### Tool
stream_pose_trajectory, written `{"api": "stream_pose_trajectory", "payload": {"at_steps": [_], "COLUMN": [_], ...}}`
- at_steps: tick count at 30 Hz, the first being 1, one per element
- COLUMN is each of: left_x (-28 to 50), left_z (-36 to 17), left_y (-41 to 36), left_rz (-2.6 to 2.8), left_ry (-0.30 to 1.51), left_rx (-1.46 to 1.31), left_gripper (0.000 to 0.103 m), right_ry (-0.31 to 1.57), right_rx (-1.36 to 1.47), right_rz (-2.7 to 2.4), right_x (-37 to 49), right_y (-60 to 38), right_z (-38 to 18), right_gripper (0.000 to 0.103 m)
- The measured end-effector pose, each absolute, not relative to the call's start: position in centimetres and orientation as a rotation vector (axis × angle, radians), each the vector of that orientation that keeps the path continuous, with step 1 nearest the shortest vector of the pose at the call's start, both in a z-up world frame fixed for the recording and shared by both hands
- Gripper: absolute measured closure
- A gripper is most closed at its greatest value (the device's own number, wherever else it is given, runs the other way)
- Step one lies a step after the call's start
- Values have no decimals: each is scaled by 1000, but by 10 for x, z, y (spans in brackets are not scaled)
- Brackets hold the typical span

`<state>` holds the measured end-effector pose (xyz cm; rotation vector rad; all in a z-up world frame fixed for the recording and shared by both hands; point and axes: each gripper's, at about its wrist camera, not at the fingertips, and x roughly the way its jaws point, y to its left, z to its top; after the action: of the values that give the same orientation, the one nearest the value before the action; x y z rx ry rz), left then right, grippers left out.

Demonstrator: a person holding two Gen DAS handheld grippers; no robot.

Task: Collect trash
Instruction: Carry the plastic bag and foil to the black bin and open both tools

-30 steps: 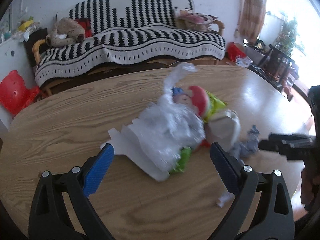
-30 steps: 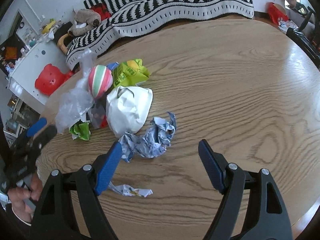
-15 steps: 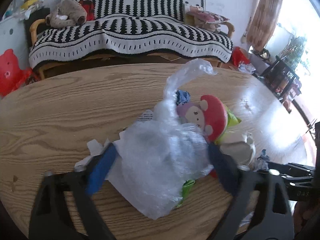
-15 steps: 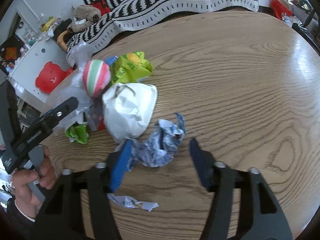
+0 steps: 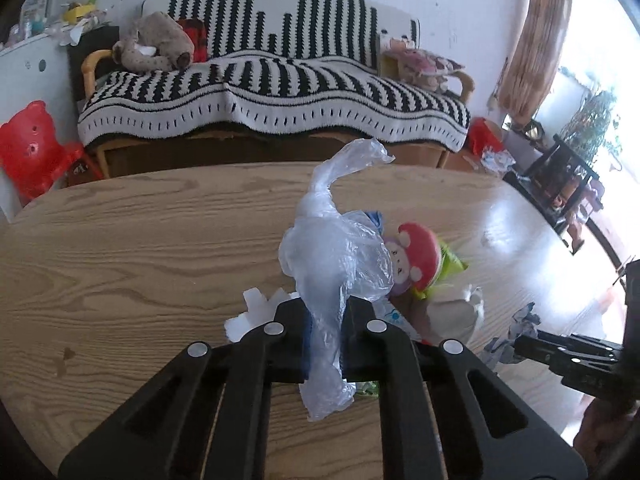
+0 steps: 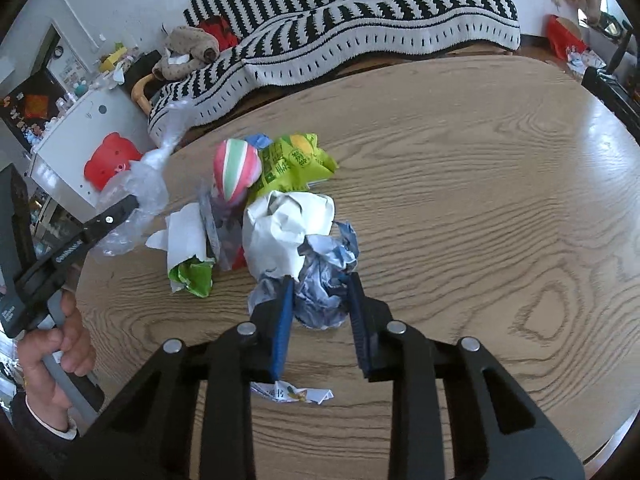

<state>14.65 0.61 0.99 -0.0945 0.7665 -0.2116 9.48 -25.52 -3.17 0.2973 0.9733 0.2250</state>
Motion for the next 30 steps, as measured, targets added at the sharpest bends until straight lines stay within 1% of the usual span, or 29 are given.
{"api": "stream_pose_trajectory", "payload": {"at_steps": [7, 14, 22, 30], "left_x": [140, 131, 101, 48], "left_z": [16, 17, 22, 15], "left_y": [1, -28, -98, -212], "left_rz": [-212, -271, -410, -634], "left_ry": [753, 761, 752, 762], "left_rx": [-73, -30, 40, 120], "left_gripper": [95, 95, 95, 95], "right_ry": [974, 954, 901, 842], "right_rx": [303, 294, 310, 365], "right_rz": [215, 183, 87, -50], "right_x": [91, 83, 49, -12], "right_y": [-262, -276, -342, -436], "right_z": [-31, -24, -10, 5], "right_gripper": [76, 76, 76, 76]}}
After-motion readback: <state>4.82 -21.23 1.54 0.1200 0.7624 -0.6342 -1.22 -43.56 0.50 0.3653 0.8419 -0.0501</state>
